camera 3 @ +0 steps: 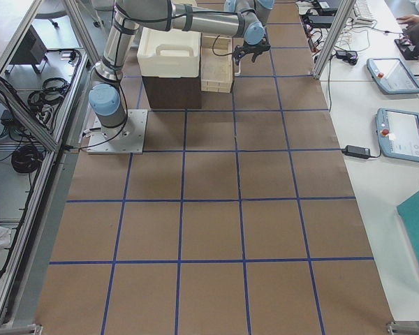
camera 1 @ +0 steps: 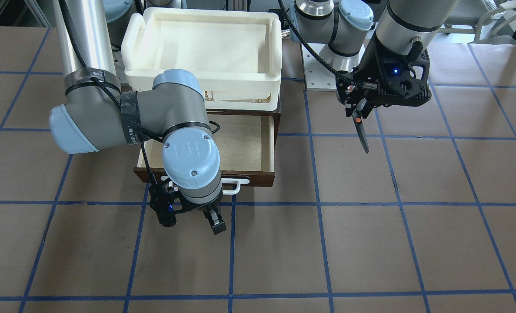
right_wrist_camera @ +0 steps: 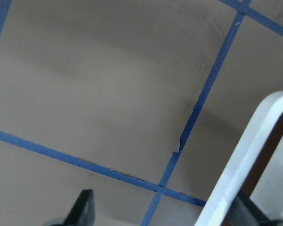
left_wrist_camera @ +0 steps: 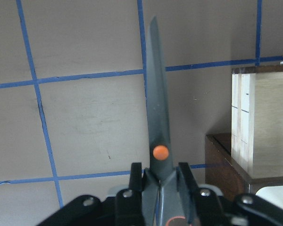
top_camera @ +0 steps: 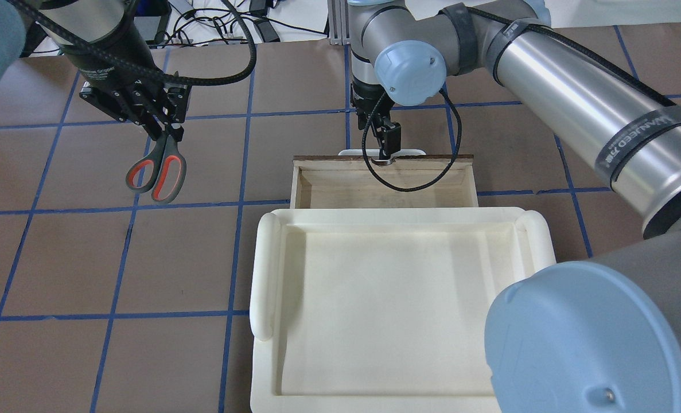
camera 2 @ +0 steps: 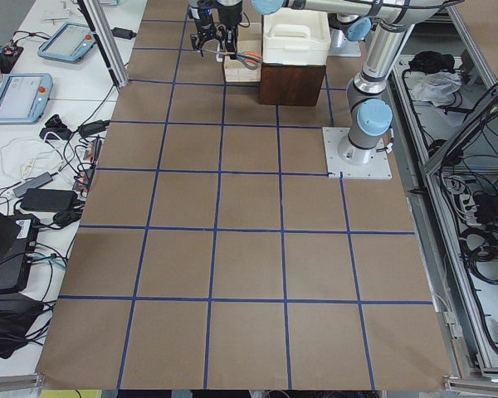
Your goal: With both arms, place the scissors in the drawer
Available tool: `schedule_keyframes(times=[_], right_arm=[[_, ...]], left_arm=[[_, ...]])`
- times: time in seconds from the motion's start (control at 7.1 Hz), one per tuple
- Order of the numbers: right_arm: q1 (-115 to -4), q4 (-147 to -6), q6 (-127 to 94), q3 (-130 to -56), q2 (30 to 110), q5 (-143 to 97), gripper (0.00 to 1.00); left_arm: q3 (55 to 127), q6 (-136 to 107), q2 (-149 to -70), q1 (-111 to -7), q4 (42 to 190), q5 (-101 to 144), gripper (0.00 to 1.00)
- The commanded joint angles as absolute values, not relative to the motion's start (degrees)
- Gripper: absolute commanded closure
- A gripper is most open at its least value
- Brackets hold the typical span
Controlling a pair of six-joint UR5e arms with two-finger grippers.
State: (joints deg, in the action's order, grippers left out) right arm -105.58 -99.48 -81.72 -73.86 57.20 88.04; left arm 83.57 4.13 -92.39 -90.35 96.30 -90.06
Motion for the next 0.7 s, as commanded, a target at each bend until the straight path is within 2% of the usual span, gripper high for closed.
schedule_keyframes(times=[0.0, 0.56], right_arm=[[-105.6, -99.4, -80.8, -73.6, 56.9, 87.7, 0.0], [-104.9, -99.6, -78.7, -73.4, 56.7, 87.7, 0.0]], left_arm=[[83.6, 4.1, -92.3, -90.4, 96.2, -90.1, 0.91], [83.6, 4.1, -92.3, -90.4, 96.2, -90.2, 0.91]])
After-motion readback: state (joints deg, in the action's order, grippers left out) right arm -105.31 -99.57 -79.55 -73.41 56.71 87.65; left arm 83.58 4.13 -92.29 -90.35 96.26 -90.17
